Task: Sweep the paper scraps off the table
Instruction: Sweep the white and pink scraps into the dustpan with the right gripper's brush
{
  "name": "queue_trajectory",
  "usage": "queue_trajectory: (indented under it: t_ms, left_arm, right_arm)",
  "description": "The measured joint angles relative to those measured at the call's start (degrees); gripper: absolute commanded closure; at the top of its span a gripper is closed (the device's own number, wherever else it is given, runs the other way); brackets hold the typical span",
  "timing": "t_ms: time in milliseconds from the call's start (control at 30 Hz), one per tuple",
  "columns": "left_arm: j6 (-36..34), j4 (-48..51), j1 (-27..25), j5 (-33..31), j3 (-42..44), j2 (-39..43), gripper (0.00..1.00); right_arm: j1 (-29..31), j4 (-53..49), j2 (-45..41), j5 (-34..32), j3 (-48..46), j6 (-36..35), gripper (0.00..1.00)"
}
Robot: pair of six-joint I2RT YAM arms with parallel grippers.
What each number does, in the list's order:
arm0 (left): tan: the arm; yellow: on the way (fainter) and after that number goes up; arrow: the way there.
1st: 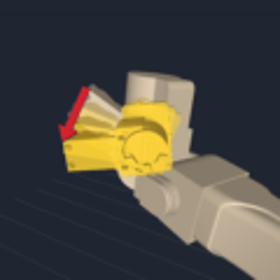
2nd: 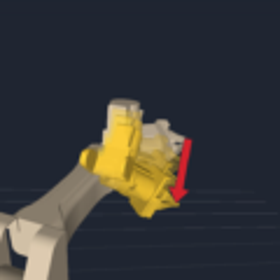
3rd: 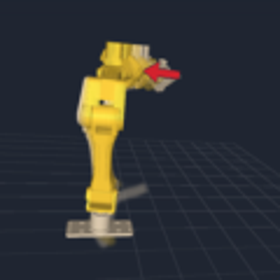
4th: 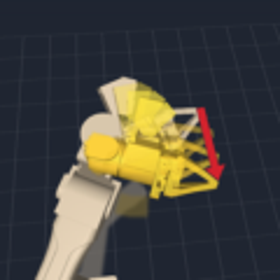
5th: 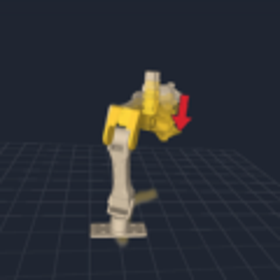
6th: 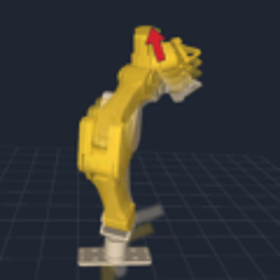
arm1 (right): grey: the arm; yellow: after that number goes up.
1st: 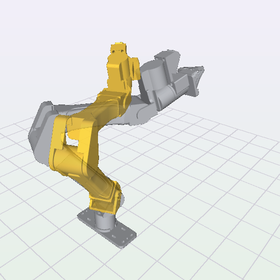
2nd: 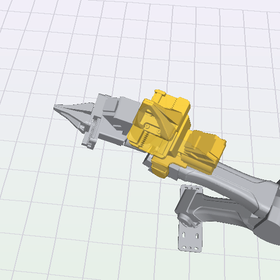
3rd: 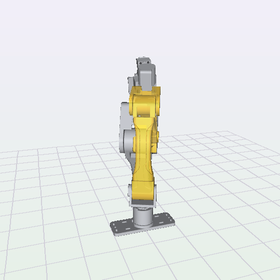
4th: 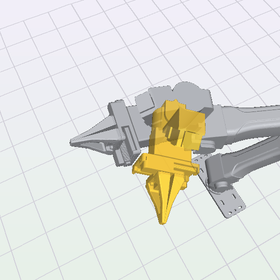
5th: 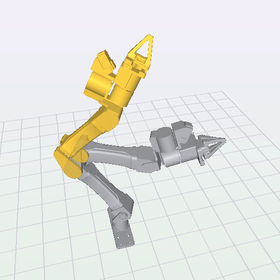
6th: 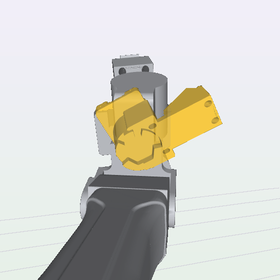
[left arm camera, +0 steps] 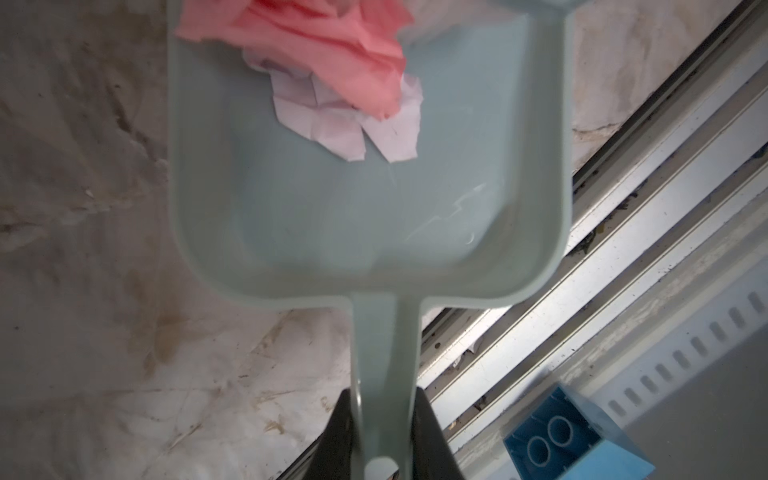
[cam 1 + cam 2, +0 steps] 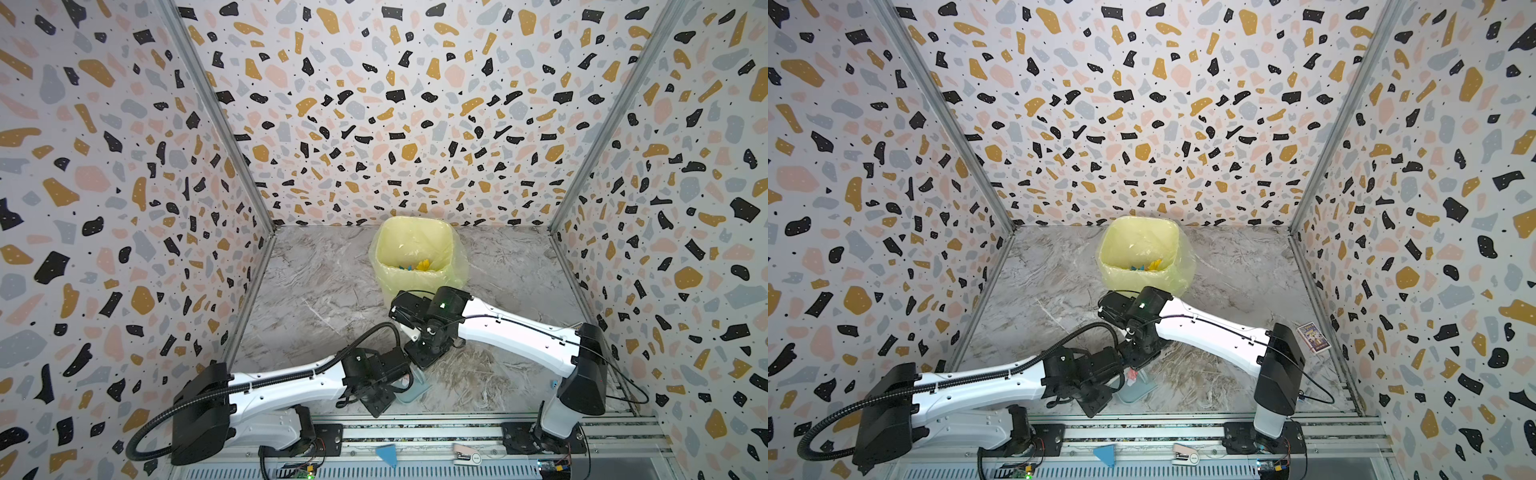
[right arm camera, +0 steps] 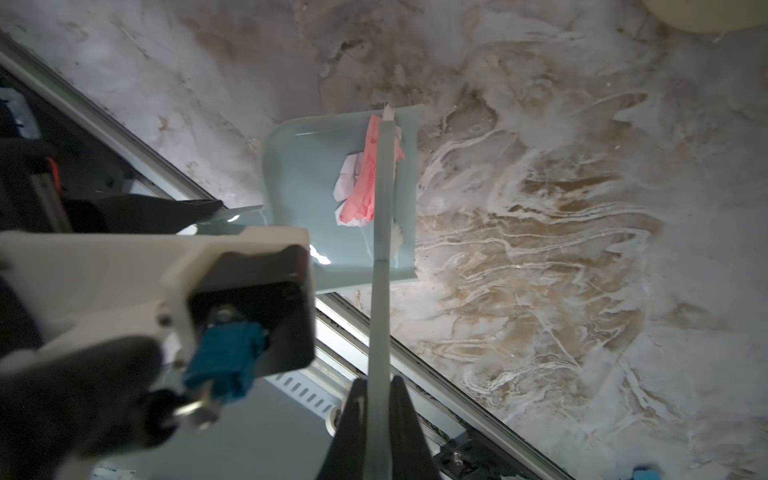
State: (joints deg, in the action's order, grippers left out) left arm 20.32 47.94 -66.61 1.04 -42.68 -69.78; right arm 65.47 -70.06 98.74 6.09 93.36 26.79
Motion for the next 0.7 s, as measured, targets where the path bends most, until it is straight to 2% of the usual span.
queue_trajectory:
  t_ms: [700]
  left_arm:
    - [0.09, -0.02, 0.00, -0.11, 0.07, 0.07, 0.93]
  right_arm:
    - [-2.45, -3.72, -4.59, -2.69, -1.44, 1.81, 1.00]
